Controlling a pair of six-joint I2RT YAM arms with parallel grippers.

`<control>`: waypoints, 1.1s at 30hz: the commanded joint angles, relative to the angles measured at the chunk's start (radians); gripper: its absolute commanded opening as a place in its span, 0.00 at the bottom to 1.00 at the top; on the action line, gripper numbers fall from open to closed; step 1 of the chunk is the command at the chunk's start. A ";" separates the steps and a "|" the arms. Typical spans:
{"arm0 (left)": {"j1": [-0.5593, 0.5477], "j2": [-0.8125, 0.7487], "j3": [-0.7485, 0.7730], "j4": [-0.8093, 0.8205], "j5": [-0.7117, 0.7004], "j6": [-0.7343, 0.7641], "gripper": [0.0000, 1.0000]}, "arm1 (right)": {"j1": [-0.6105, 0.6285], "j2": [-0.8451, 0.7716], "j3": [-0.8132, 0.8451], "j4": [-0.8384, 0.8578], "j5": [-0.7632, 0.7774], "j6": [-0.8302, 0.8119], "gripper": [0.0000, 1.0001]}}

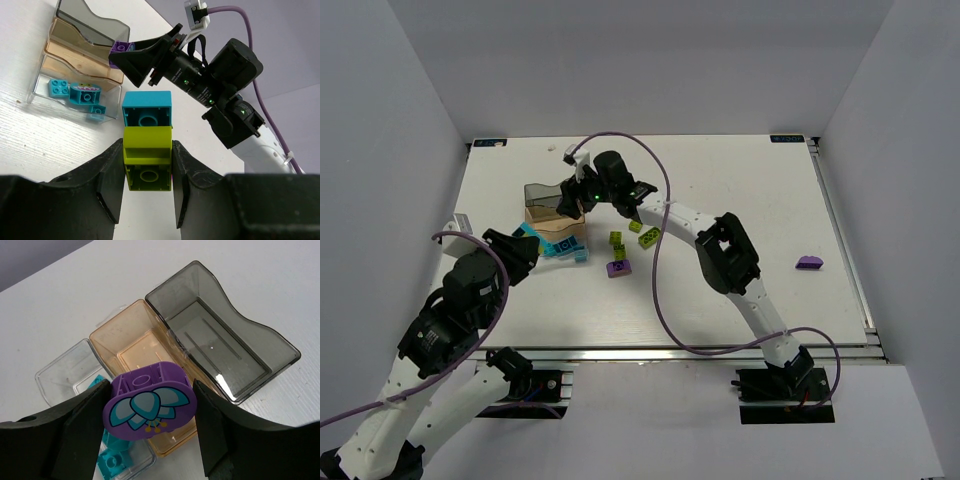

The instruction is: Sort the legos into containers by color

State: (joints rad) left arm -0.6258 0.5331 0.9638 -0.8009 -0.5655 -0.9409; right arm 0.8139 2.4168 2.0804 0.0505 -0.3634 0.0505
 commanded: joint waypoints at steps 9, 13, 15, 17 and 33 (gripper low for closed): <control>0.003 0.028 -0.028 0.081 0.045 -0.018 0.12 | 0.004 0.036 0.064 0.098 0.037 0.003 0.55; 0.003 0.045 -0.048 0.132 0.087 -0.007 0.12 | 0.004 0.018 0.069 0.089 0.020 -0.001 0.65; 0.003 0.050 -0.060 0.166 0.110 -0.009 0.12 | 0.001 -0.011 0.049 0.088 0.005 -0.004 0.71; 0.003 0.050 -0.068 0.187 0.121 -0.010 0.12 | 0.001 -0.028 0.035 0.092 -0.002 -0.012 0.74; 0.003 0.056 -0.148 0.405 0.344 0.036 0.10 | -0.158 -0.252 -0.105 0.021 -0.499 -0.091 0.72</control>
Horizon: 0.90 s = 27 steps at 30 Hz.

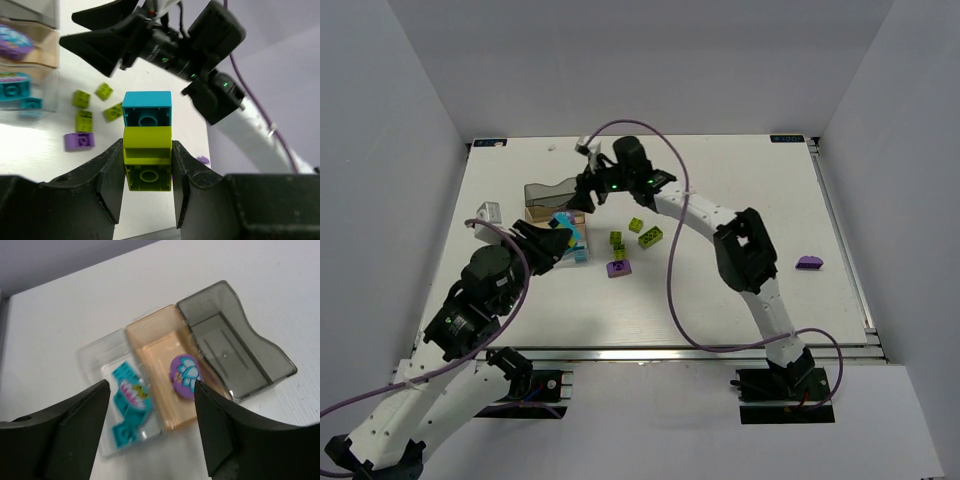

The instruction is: Sort the legos into containers by color

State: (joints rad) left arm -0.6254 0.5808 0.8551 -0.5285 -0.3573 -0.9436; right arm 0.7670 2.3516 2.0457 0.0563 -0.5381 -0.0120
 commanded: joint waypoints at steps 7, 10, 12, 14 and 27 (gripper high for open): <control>0.003 0.099 -0.223 0.560 0.518 0.196 0.14 | -0.333 -0.445 -0.323 -0.080 -0.757 0.065 0.72; 0.003 0.142 -0.251 0.646 0.599 0.296 0.14 | -0.393 -0.569 -0.414 -0.282 -0.772 -0.051 0.89; 0.003 0.155 -0.248 0.671 0.627 0.339 0.14 | -0.425 -0.655 -0.484 -0.268 -0.835 -0.017 0.90; 0.003 0.174 -0.242 0.709 0.642 0.393 0.14 | -0.429 -0.736 -0.591 -0.216 -0.891 0.004 0.89; 0.003 0.278 -0.264 0.934 0.874 0.428 0.15 | -0.328 -0.861 -0.788 0.162 -0.942 0.233 0.89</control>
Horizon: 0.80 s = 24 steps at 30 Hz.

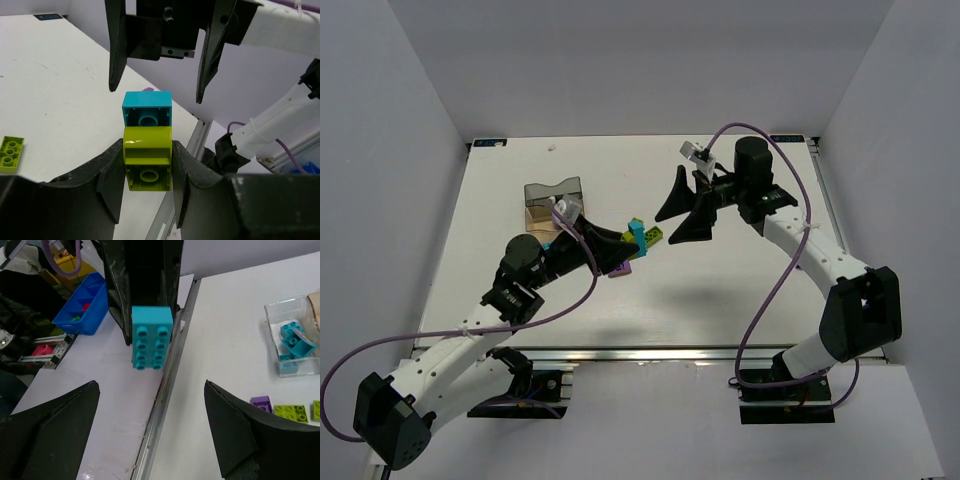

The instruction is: Sort the legos into containers by color

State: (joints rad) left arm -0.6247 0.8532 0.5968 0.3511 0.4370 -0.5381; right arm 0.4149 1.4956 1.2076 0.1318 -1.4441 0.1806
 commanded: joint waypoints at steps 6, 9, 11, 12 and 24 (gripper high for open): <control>0.002 0.003 -0.002 0.032 0.075 0.055 0.14 | 0.073 0.012 0.064 0.058 0.017 0.049 0.89; 0.002 0.009 -0.003 0.031 0.081 0.055 0.14 | 0.105 0.018 0.070 0.043 0.040 0.054 0.87; 0.002 0.014 -0.003 0.032 0.088 0.053 0.14 | 0.127 0.026 0.079 0.042 0.050 0.057 0.86; 0.002 0.015 -0.003 0.031 0.086 0.055 0.14 | 0.134 0.028 0.082 0.040 0.057 0.059 0.86; 0.000 0.003 -0.022 0.029 0.074 0.056 0.14 | 0.166 0.080 0.135 0.042 0.088 0.111 0.60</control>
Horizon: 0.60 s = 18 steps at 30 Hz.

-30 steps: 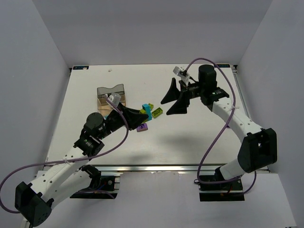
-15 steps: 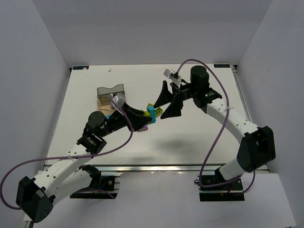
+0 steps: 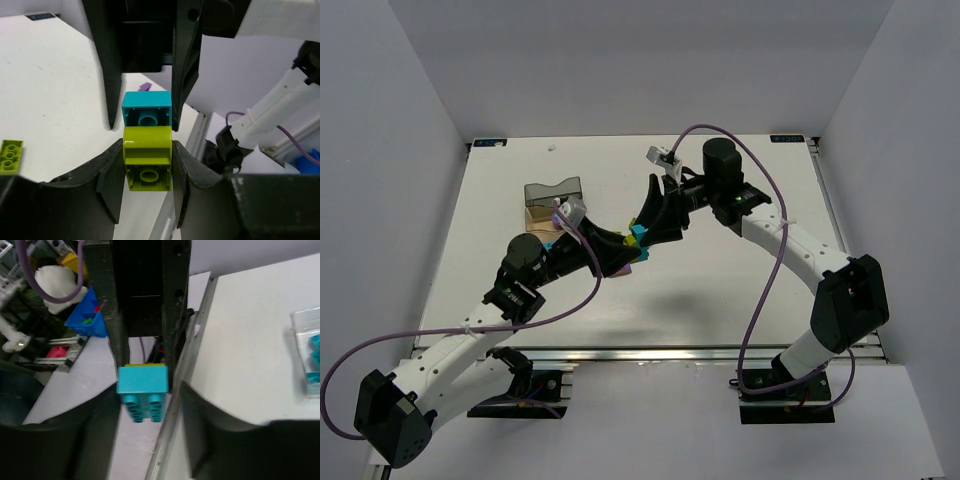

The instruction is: Sort the legos into containers by color

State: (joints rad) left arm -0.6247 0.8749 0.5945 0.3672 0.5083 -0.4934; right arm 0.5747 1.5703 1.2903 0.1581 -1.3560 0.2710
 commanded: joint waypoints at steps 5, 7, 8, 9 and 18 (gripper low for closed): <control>0.000 -0.036 -0.025 0.000 -0.014 0.010 0.16 | 0.008 0.014 0.055 0.015 -0.018 0.031 0.16; 0.000 -0.045 -0.027 -0.010 -0.024 0.012 0.23 | 0.007 0.014 0.053 0.017 -0.031 0.030 0.01; 0.002 -0.050 -0.028 -0.013 -0.028 0.015 0.26 | 0.007 0.014 0.053 0.017 -0.035 0.030 0.00; 0.002 -0.054 -0.028 -0.022 -0.030 0.016 0.27 | 0.008 0.016 0.053 0.018 -0.041 0.031 0.00; 0.002 -0.120 -0.042 -0.071 -0.040 0.032 0.17 | 0.001 0.017 0.056 0.034 -0.058 0.027 0.00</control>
State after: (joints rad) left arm -0.6239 0.7998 0.5636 0.3202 0.4698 -0.4923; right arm 0.5961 1.5856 1.3010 0.1638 -1.3769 0.2832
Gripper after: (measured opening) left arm 0.476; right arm 0.429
